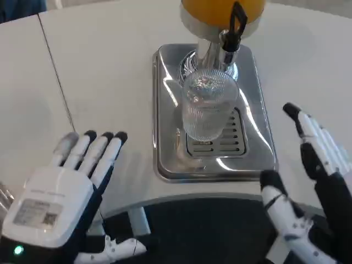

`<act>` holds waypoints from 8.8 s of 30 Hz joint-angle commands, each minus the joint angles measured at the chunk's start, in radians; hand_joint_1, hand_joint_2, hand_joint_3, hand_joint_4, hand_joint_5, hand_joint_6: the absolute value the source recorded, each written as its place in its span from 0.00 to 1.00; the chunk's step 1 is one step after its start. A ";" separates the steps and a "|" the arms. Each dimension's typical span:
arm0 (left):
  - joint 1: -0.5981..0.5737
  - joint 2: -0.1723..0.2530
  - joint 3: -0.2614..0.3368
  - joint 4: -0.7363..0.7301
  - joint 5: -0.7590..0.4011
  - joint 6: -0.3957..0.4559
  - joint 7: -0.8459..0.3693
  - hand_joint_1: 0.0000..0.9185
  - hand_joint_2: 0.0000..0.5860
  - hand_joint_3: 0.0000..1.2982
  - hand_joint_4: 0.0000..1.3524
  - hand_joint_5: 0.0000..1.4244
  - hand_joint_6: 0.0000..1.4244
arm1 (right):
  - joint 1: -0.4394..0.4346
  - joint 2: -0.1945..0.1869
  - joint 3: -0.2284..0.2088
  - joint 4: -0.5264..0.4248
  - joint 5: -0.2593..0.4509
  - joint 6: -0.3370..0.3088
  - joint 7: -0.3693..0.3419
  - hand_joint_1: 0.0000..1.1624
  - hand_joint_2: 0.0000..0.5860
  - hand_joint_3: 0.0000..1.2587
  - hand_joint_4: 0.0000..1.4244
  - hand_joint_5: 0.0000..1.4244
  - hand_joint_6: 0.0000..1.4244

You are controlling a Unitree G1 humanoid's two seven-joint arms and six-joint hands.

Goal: Grasp the cup under the faucet to collect the drink, then remove the cup.

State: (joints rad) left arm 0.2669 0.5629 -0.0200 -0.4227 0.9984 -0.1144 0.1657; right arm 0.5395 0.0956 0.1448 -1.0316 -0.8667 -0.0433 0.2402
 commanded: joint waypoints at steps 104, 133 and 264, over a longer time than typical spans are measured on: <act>0.042 -0.062 0.024 0.055 -0.080 -0.055 -0.001 0.00 0.12 0.00 0.00 0.00 0.00 | -1.135 -0.115 0.282 0.406 0.090 0.789 0.023 0.00 0.97 0.00 0.00 0.00 0.00; -0.114 -0.131 -0.018 0.103 -0.081 0.017 -0.004 0.02 0.12 0.00 0.00 0.00 0.00 | -1.223 -0.057 0.302 0.436 -0.311 0.782 0.388 0.00 1.00 0.00 0.00 0.00 0.00; -0.784 -0.373 -0.204 0.849 -0.427 -0.168 0.208 0.45 0.05 0.00 0.00 0.09 0.10 | 0.028 -0.051 -0.244 -0.016 0.258 -0.184 0.197 0.18 0.81 0.00 0.00 0.00 0.00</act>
State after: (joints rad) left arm -0.5002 0.1992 -0.2167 0.4122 0.5680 -0.2604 0.3542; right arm 0.5425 0.0338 -0.1030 -1.0325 -0.6045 -0.2062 0.4238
